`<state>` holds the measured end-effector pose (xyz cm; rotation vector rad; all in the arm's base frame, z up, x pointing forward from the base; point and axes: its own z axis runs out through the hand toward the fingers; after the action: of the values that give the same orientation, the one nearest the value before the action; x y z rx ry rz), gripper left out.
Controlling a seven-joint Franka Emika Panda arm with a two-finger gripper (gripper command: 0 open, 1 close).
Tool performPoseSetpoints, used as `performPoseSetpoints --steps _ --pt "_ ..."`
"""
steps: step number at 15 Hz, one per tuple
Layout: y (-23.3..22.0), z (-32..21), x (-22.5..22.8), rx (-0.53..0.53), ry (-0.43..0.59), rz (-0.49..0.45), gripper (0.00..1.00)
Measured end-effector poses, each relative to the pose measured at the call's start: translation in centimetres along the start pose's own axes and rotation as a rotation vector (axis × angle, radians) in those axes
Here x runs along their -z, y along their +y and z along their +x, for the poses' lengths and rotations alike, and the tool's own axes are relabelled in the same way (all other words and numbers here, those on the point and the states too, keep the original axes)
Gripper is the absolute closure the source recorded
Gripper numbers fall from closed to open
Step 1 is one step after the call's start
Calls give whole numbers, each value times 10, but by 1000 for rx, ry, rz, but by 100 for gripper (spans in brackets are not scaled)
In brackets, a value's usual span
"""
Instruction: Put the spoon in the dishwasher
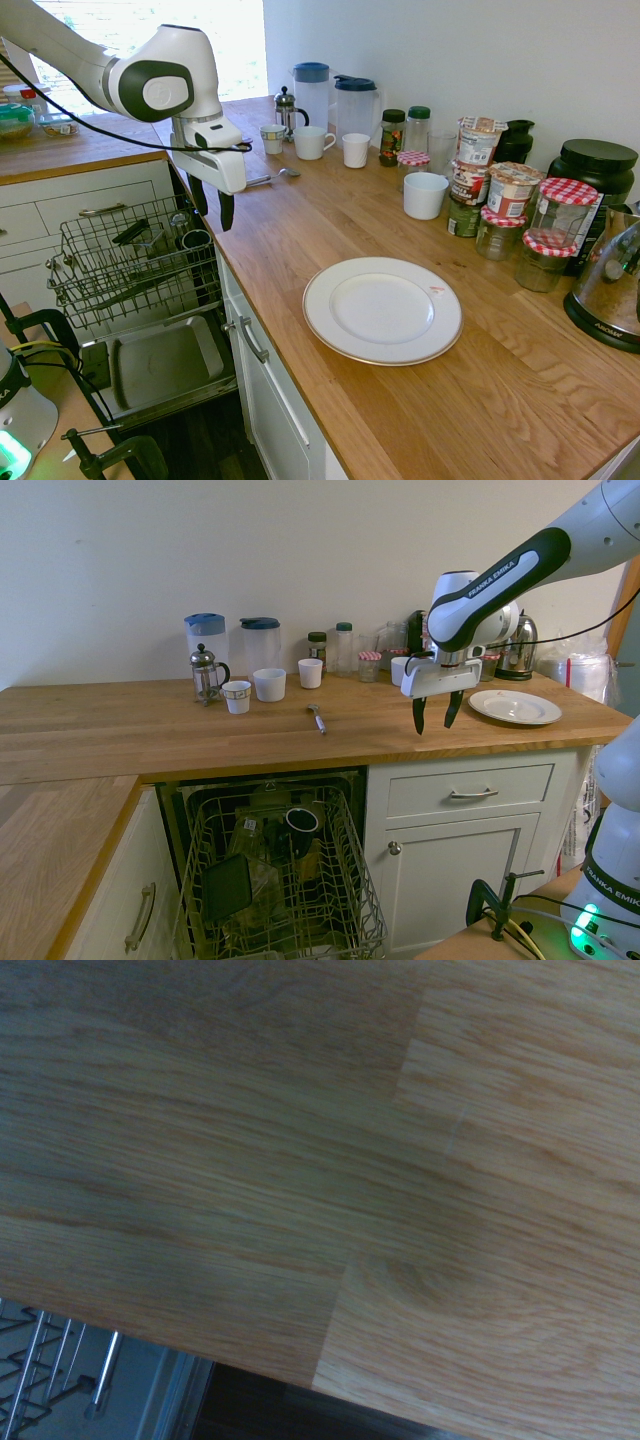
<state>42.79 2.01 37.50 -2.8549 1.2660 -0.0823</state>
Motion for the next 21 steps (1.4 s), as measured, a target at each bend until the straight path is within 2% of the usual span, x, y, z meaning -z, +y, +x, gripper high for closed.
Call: performPoseSetpoints --steps 3,6,13,21 --pt "-1 -1 -1 -29 -16 4 0" --pt "-24 -2 8 -85 0 40 0" --pt "-140 9 12 -223 122 117 0" --pt "-255 30 -16 -251 148 175 0"
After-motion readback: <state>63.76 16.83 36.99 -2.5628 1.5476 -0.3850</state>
